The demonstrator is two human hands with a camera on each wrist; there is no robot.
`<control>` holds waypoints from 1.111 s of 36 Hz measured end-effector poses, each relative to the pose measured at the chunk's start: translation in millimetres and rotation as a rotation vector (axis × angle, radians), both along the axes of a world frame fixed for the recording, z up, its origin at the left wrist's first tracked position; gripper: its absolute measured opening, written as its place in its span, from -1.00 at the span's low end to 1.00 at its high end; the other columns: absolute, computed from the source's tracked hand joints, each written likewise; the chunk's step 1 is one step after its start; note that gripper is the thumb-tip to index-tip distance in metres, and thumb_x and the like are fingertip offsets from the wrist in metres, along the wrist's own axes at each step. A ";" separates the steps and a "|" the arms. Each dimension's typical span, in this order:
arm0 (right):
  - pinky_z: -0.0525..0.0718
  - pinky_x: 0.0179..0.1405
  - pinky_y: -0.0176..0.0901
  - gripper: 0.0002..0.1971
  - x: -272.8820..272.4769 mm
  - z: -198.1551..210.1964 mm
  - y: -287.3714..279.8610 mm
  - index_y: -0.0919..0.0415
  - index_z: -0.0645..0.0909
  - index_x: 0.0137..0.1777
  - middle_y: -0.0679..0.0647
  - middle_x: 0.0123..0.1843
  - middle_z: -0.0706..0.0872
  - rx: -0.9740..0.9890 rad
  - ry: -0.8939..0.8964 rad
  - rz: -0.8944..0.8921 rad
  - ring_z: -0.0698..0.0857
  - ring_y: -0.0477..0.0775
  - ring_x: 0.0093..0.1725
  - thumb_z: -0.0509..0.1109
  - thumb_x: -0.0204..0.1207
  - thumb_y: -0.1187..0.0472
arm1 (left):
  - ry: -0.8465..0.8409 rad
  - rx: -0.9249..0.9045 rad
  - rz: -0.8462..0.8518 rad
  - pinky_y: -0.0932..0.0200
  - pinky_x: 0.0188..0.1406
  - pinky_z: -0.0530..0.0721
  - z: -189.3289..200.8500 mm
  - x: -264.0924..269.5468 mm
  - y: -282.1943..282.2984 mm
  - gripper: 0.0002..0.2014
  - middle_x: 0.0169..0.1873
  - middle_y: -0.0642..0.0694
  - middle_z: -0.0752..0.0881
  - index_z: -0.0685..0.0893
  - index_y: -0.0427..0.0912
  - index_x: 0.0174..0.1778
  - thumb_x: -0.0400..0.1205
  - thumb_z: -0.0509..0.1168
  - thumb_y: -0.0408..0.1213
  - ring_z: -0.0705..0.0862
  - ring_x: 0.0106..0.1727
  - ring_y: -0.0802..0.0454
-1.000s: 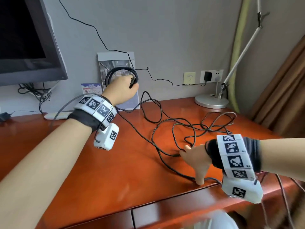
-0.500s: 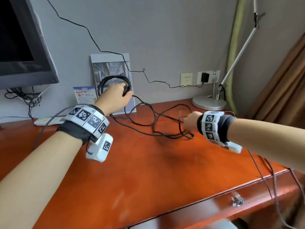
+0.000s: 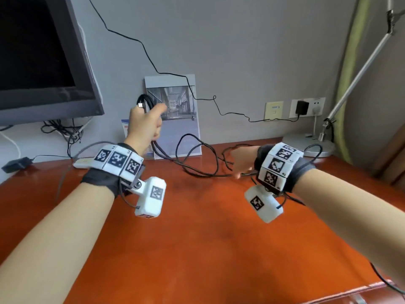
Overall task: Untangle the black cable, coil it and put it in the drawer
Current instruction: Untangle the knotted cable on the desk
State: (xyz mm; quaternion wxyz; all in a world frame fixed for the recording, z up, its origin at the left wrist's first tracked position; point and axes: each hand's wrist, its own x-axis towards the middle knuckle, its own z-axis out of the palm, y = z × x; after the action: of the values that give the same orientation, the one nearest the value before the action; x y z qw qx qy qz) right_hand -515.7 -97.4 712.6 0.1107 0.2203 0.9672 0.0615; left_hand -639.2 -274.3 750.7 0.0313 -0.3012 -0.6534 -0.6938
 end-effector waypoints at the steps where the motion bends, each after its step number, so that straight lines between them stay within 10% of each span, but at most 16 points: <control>1: 0.60 -0.17 -0.17 -0.47 -7.8 0.8 -4.0 0.33 0.43 0.43 0.16 0.25 0.56 -0.117 0.151 0.047 0.56 0.12 0.09 0.43 0.49 0.19 | -0.042 0.069 -0.037 0.31 -0.62 0.00 5.7 3.2 -0.8 -0.62 -0.74 0.10 0.18 0.23 -0.06 -0.48 0.62 0.21 -0.36 0.08 -0.71 0.13; 5: 0.25 0.47 -0.24 -0.24 -21.1 13.5 -34.7 0.26 0.16 0.62 0.16 0.59 0.27 -0.476 0.598 0.456 0.28 0.09 0.57 0.46 0.49 0.19 | -0.245 0.305 -0.219 0.36 -0.71 -0.03 25.1 17.9 0.3 -0.67 -0.73 0.13 0.15 0.24 -0.04 -0.44 0.67 0.07 -0.29 0.04 -0.73 0.19; 9: 0.52 0.10 -0.35 -0.72 -24.4 7.7 -40.4 0.18 0.68 0.20 0.06 0.08 0.75 -0.577 0.541 0.599 0.66 -0.08 0.06 0.41 0.49 0.34 | -0.384 0.491 -0.382 0.35 -0.83 -0.01 43.0 33.5 -1.9 -0.66 -0.75 0.11 0.13 0.23 -0.02 -0.45 0.69 0.03 -0.20 0.03 -0.77 0.20; 12: 0.58 -0.07 -0.38 -0.87 -19.2 -2.1 -23.6 0.10 0.73 -0.09 -0.04 -0.29 0.74 -0.553 0.405 0.547 0.67 -0.18 -0.23 0.39 0.51 0.33 | -0.437 0.509 -0.545 0.37 -0.86 -0.03 54.5 44.5 -9.2 -0.70 -0.80 0.09 0.14 0.27 -0.02 -0.47 0.60 0.08 -0.18 -0.01 -0.78 0.17; 21: 0.57 -0.30 -0.33 -0.79 -7.5 28.2 28.7 0.06 0.59 -0.35 -0.08 -0.50 0.65 -0.290 0.354 0.305 0.65 -0.08 -0.42 0.43 0.52 0.21 | -0.692 -0.385 -1.509 0.23 -0.64 0.23 39.7 49.6 -7.5 -0.74 -0.53 0.00 0.36 0.61 -0.29 -0.09 0.72 0.16 -0.17 0.19 -0.65 0.12; 25: 0.46 -0.28 -0.24 -0.85 -0.5 49.9 33.2 0.05 0.64 -0.28 -0.10 -0.46 0.58 -0.220 0.446 0.285 0.54 -0.03 -0.38 0.42 0.53 0.17 | -0.344 -0.920 -1.138 0.53 -0.75 0.19 31.3 70.7 -2.1 -0.78 -0.69 0.17 0.28 0.61 -0.07 -0.33 0.53 0.40 -0.04 0.18 -0.75 0.32; 29: 0.40 -0.39 -0.27 -0.87 6.1 64.3 27.6 0.11 0.66 -0.25 -0.10 -0.43 0.54 -0.247 0.557 0.323 0.47 -0.13 -0.40 0.42 0.53 0.16 | -0.167 -1.129 -0.694 0.43 -0.75 0.12 14.9 76.4 14.7 -0.80 -0.62 0.09 0.28 0.54 -0.16 -0.13 0.73 0.15 -0.15 0.16 -0.71 0.24; 35: 0.33 -0.48 -0.42 -0.92 9.6 48.8 8.4 0.23 0.60 -0.10 -0.05 -0.40 0.49 -0.459 0.718 0.341 0.44 -0.10 -0.40 0.34 0.57 0.23 | -0.294 -0.652 -0.343 0.38 -0.75 0.26 -2.8 55.6 36.7 -0.92 -0.46 -0.02 0.40 0.45 -0.18 0.02 0.75 0.09 -0.27 0.27 -0.70 0.19; 40: 0.43 -0.25 -0.36 -0.69 10.4 22.1 -5.8 0.17 0.52 0.17 -0.05 -0.23 0.53 -0.781 0.793 0.325 0.50 -0.06 -0.23 0.23 0.51 0.49 | -0.441 -0.277 -0.333 0.32 -0.64 0.22 3.1 51.1 45.6 -0.69 -0.49 -0.03 0.38 0.38 -0.11 -0.21 0.68 0.11 0.05 0.25 -0.65 0.13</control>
State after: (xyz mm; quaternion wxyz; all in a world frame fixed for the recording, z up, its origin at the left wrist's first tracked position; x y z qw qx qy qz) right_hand -505.4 -103.2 734.7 -0.1980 0.0178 0.9071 -0.3711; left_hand -588.1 -228.7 753.8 -0.2669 -0.2478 -0.6742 -0.6425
